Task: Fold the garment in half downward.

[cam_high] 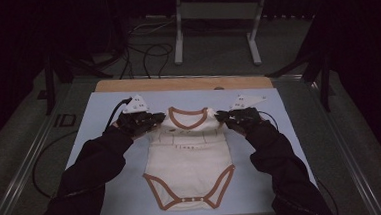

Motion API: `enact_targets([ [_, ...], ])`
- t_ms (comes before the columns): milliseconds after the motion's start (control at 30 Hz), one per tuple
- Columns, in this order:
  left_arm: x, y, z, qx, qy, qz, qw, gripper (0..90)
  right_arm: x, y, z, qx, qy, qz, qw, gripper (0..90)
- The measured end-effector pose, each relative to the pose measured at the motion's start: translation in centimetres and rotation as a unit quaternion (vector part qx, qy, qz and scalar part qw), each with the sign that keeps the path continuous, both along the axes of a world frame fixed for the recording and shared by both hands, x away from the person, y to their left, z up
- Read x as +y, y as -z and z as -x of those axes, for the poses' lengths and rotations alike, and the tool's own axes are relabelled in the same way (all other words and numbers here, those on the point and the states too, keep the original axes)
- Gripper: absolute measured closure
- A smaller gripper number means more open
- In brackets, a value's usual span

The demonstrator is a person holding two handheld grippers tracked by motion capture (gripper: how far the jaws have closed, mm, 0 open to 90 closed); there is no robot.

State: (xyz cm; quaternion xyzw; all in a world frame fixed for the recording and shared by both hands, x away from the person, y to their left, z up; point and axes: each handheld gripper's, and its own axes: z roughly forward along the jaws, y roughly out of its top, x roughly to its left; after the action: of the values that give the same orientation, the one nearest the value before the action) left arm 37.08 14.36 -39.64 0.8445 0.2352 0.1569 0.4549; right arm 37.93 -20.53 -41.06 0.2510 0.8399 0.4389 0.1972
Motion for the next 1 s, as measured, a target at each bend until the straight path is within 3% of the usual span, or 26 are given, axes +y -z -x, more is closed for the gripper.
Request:
enact_targets([
  [367, 0.1, 0.7, 2.0, 0.000, 0.008, 0.007, 0.9999, 88.4, 0.1, 0.9, 1.8, 0.007, -0.011, -0.006, 0.9999, 81.3],
  [467, 0.1, 1.1, 2.5, -0.001, 0.012, -0.001, 0.9999, 88.4, 0.2, 1.2, 2.2, 0.009, -0.013, -0.006, 0.9999, 81.2],
  [1000, 0.4, 2.9, 5.9, 0.003, 0.024, 0.013, 0.9996, 88.4, 0.3, 3.0, 5.3, 0.021, -0.034, -0.009, 0.9992, 81.2],
])
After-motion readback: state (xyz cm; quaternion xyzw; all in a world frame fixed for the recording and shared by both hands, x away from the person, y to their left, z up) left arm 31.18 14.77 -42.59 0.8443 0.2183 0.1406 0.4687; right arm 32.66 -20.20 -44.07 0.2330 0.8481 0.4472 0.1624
